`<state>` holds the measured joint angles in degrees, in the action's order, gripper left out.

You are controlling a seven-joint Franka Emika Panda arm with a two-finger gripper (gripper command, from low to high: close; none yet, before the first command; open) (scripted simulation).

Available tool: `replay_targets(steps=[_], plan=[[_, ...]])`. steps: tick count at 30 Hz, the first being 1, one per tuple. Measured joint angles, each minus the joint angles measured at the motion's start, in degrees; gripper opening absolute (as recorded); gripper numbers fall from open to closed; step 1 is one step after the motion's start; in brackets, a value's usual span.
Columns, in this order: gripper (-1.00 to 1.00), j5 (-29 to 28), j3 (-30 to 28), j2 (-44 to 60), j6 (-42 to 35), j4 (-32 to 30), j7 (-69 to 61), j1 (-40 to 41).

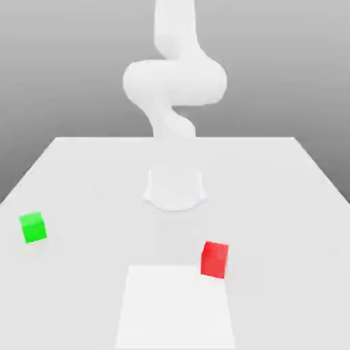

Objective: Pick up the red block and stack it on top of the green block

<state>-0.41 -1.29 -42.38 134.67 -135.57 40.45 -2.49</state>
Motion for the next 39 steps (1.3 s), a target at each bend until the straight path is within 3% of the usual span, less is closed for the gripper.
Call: replay_targets(steps=[18, 23, 27, 28, 34, 39], plan=[[0.00, -3.04, -6.88, 32.44, 25.94, -32.63, -48.60, -18.89], [0.00, 1.11, -6.29, 42.29, 34.24, -33.28, -54.50, -20.29], [0.00, 6.06, -1.47, 50.53, 41.31, -32.24, -58.02, -16.90], [-1.00, 6.41, -0.64, 51.80, 42.41, -32.08, -58.25, -16.17], [-1.00, 6.47, -0.30, 52.42, 42.84, -32.00, -58.23, -15.87], [-1.00, 2.29, -2.33, 44.72, 36.24, -33.01, -55.42, -16.51]])
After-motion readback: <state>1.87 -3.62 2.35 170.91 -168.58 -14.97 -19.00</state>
